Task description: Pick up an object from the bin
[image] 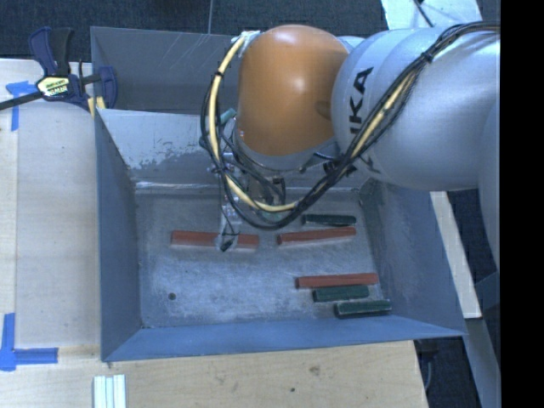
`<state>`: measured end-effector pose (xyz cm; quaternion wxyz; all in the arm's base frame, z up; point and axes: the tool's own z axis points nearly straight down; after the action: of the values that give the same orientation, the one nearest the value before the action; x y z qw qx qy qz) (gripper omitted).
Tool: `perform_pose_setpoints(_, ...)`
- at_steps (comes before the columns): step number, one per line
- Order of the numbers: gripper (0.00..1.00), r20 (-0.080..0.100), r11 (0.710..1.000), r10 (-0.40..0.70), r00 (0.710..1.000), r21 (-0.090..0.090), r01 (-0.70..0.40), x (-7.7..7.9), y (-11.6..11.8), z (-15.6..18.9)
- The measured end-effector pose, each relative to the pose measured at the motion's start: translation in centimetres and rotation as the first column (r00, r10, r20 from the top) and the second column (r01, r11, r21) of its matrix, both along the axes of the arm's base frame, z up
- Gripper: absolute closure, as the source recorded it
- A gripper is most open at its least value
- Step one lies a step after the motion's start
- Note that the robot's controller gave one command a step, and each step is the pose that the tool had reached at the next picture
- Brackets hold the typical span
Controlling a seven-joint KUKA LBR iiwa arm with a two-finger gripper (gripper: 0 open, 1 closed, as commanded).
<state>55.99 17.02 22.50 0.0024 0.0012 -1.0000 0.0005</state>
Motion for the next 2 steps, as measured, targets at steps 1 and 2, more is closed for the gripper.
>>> perform_pose_setpoints(1, 0.00, 0.000, 1.000, 0.030, 1.000, 0.000, -0.030, 1.22, -1.83, -15.94)
perform_pose_setpoints(2, 1.00, 0.008, 1.000, 0.028, 1.000, 0.003, -0.028, 1.41, -1.75, -15.38)
